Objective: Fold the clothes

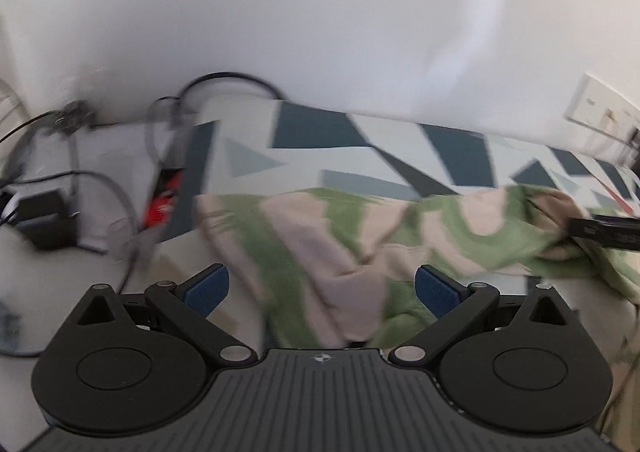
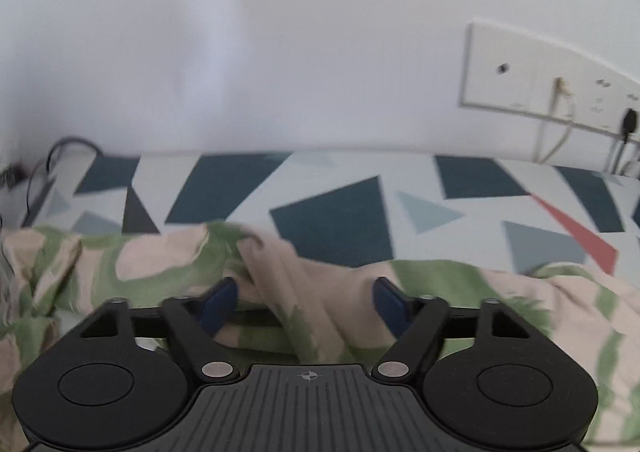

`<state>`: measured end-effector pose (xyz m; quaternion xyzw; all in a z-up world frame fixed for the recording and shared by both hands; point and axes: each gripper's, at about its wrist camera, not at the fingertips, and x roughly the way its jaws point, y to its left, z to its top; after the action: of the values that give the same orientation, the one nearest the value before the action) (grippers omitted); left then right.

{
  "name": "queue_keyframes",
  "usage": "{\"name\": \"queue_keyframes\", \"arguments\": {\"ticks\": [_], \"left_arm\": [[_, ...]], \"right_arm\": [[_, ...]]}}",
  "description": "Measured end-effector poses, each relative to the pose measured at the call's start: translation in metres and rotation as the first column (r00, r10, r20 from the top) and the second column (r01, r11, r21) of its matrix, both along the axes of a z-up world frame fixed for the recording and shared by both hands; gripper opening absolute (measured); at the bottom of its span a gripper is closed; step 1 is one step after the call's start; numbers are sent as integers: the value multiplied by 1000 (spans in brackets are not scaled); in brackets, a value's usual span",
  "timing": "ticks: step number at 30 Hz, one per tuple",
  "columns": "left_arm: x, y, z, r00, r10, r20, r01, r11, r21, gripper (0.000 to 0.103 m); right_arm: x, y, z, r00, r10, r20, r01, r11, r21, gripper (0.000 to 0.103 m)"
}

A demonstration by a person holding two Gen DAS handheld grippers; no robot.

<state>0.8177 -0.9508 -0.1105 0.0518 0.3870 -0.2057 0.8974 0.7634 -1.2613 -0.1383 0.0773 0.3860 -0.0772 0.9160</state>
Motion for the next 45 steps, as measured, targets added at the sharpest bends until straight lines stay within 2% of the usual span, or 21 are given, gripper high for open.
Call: {"name": "queue_keyframes", "arguments": {"ticks": [1, 4, 8, 10, 11, 12, 13, 16, 18, 22, 24, 27, 28, 29, 31, 33, 35, 37, 40, 43, 45], "left_arm": [[-2, -7, -1, 1000, -24, 11, 23, 999, 25, 101], [-12, -30, -4, 994, -106, 29, 104, 992, 69, 101], [-18, -60, -22, 984, -180, 16, 174, 969, 178, 101], [-19, -67, -30, 981, -191, 3, 187, 961, 205, 99], [-17, -66, -33, 982, -188, -22, 189, 962, 198, 94], [-15, -64, -35, 984, -167, -58, 175, 967, 184, 81], [-12, -58, -35, 987, -132, -88, 144, 979, 145, 77], [-11, -38, -34, 990, -32, -137, 46, 994, 103, 70], [-20, -29, -33, 991, -19, -136, 35, 992, 121, 67], [-47, -14, -29, 991, -29, -133, 53, 981, 184, 66], [-57, -4, -26, 987, 2, -162, 32, 979, 204, 66], [-67, 17, -25, 979, 105, -177, -61, 970, 235, 66], [-71, 24, -24, 975, 140, -174, -95, 965, 243, 68], [-73, 29, -22, 973, 161, -163, -119, 963, 243, 69], [-78, 38, -17, 970, 198, -138, -162, 958, 238, 70], [-82, 32, -12, 980, 163, -115, -134, 965, 224, 72], [-86, 21, -9, 991, 101, -82, -80, 971, 225, 77], [-91, 0, -14, 999, 10, -47, 3, 965, 261, 78], [-93, -29, -22, 998, -67, -15, 68, 955, 287, 78], [-83, -46, -21, 997, -70, -25, 73, 973, 221, 78], [-73, -54, -24, 998, -45, -49, 54, 977, 206, 78]], "right_arm": [[2, -1, -2, 1000, -12, -17, 12, 1000, 4, 24], [-9, -12, 6, 999, -45, 11, 44, 996, 72, 6], [-44, -32, 33, 986, -121, 115, 107, 987, 124, 5], [-63, -45, 44, 974, -176, 146, 155, 977, 145, 4], [-73, -52, 48, 966, -203, 158, 179, 971, 157, 4], [-81, -58, 51, 959, -227, 168, 198, 965, 171, 4], [-87, -65, 53, 953, -249, 174, 217, 958, 187, 4], [-109, -78, 54, 941, -301, 153, 266, 940, 213, 4], [-124, -79, 50, 940, -320, 119, 293, 935, 201, 3], [-147, -78, 29, 946, -325, -6, 321, 930, 177, 3], [-155, -77, 20, 944, -323, -58, 329, 925, 190, 3], [-154, -69, 15, 957, -279, -73, 288, 935, 208, 7], [-150, -65, 16, 965, -253, -67, 261, 946, 193, 11], [-145, -59, 16, 973, -222, -61, 229, 959, 168, 21], [-138, -46, 15, 986, -157, -58, 162, 983, 86, 28], [-131, -34, 12, 993, -95, -69, 95, 996, -3, 33], [-125, -25, 5, 994, -55, -94, 50, 997, -51, 38], [-120, -21, -5, 991, -43, -127, 40, 999, -29, 45], [-117, -11, -10, 992, -70, -104, 66, 997, -36, 45], [-111, -3, -4, 996, -86, -32, 83, 992, -91, 46], [-105, 0, -2, 998, -64, -3, 63, 993, -98, 46]]}}
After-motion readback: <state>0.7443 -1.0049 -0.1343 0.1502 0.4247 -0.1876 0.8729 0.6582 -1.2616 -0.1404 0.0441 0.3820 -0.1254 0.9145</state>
